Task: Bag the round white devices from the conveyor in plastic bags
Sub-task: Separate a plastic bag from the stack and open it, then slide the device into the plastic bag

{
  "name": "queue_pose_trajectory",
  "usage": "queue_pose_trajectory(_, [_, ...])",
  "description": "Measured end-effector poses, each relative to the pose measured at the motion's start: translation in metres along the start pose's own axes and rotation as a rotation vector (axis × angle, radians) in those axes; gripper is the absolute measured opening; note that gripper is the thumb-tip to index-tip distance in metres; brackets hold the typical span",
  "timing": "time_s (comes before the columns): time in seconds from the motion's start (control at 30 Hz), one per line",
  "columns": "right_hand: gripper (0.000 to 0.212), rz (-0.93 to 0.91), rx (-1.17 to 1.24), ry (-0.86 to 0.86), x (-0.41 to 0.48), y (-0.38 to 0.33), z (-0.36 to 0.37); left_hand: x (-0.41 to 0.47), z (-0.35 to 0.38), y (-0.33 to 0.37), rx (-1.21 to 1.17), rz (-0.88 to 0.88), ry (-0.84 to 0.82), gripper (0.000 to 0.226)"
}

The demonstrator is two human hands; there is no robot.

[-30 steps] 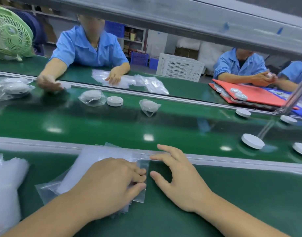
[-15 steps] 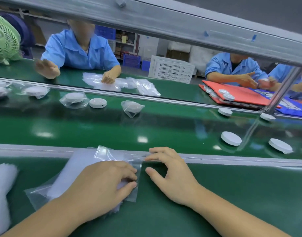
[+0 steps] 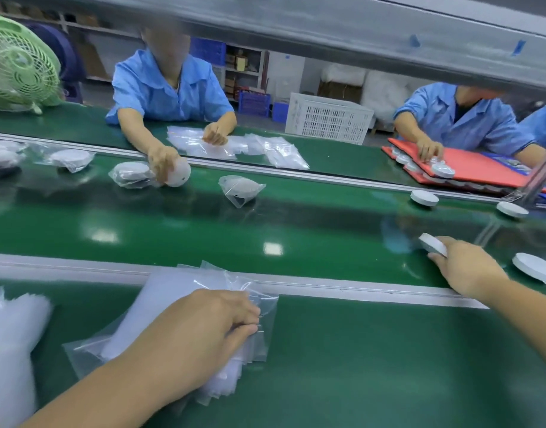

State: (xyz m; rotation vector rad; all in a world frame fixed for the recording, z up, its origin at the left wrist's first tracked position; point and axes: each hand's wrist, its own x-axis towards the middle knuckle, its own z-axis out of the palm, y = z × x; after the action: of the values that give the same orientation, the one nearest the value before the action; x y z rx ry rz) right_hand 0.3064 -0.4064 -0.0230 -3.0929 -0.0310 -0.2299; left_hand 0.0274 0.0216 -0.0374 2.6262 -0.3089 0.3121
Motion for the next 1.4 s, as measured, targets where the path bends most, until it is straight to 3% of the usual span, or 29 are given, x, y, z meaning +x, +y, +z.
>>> queue_pose_trajectory(0.13, [0.042, -0.24, 0.224, 0.11, -0.033, -0.05, -0.013, 0.0, -0.005, 0.004, -0.063, -0.052, 0.082, 0.021])
queue_pose_trajectory(0.23, [0.034, -0.655, 0.263, 0.206, -0.087, -0.105, -0.028, 0.0, -0.007, 0.008, -0.068, -0.096, 0.146, 0.019])
queue_pose_trajectory(0.37, [0.044, -0.996, 0.315, 0.098, -0.158, -0.153, -0.044, -0.001, -0.009, 0.015, -0.123, -0.13, 0.217, 0.015])
queue_pose_trajectory(0.47, [0.032, -1.263, 0.267, 0.332, -0.176, -0.171, -0.046, -0.002, -0.009, 0.025, -0.287, -0.103, 0.213, 0.016])
queue_pose_trajectory(0.5, [0.026, -1.27, 0.33, 0.364, -0.179, -0.175, -0.046, -0.002, -0.009, 0.029, -0.384, -0.082, 0.185, 0.017])
queue_pose_trajectory(0.6, [0.032, -1.026, 0.782, 0.251, -0.193, -0.185, -0.043, -0.003, -0.011, 0.039, -0.596, -0.051, 0.087, 0.048])
queue_pose_trajectory(0.67, [0.035, -0.815, 1.041, 0.209, -0.203, -0.194, -0.04, -0.004, -0.011, 0.041, -0.606, -0.025, 0.142, 0.057])
queue_pose_trajectory(0.73, [0.04, -0.683, 1.16, 0.087, -0.207, -0.202, -0.038, -0.001, -0.007, 0.045, -0.582, -0.008, 0.293, 0.041])
queue_pose_trajectory(0.87, [0.046, -0.639, 1.248, -0.378, -0.202, -0.215, -0.042, 0.003, -0.006, 0.044, -0.723, -0.096, 0.566, 0.015])
queue_pose_trajectory(0.93, [0.029, -0.625, 1.208, -0.348, -0.197, -0.223, -0.047, 0.005, -0.01, 0.043, -0.744, -0.131, 0.584, 0.013])
queue_pose_trajectory(1.03, [0.008, -0.583, 1.093, -0.173, -0.17, -0.239, -0.054, 0.006, -0.012, 0.039, -0.708, -0.218, 0.581, 0.022])
queue_pose_trajectory(1.13, [0.011, -0.451, 1.012, -0.066, -0.111, -0.255, -0.06, 0.006, -0.018, 0.033, -0.615, -0.265, 0.651, 0.038])
queue_pose_trajectory(1.2, [0.014, -0.432, 0.858, 0.034, -0.065, -0.267, -0.063, 0.006, -0.024, 0.028, -0.674, -0.236, 0.684, 0.052])
queue_pose_trajectory(1.27, [0.016, -0.418, 0.673, 0.127, -0.023, -0.281, -0.063, 0.006, -0.031, 0.027, -0.79, -0.202, 0.692, 0.051])
queue_pose_trajectory(1.33, [0.02, -0.327, 0.507, 0.09, 0.012, -0.294, -0.058, 0.006, -0.035, 0.025, -0.797, -0.16, 0.673, 0.044])
queue_pose_trajectory(1.4, [0.027, -0.275, 0.344, -0.1, 0.028, -0.309, -0.051, 0.005, -0.036, 0.024, -0.789, -0.125, 0.644, 0.038])
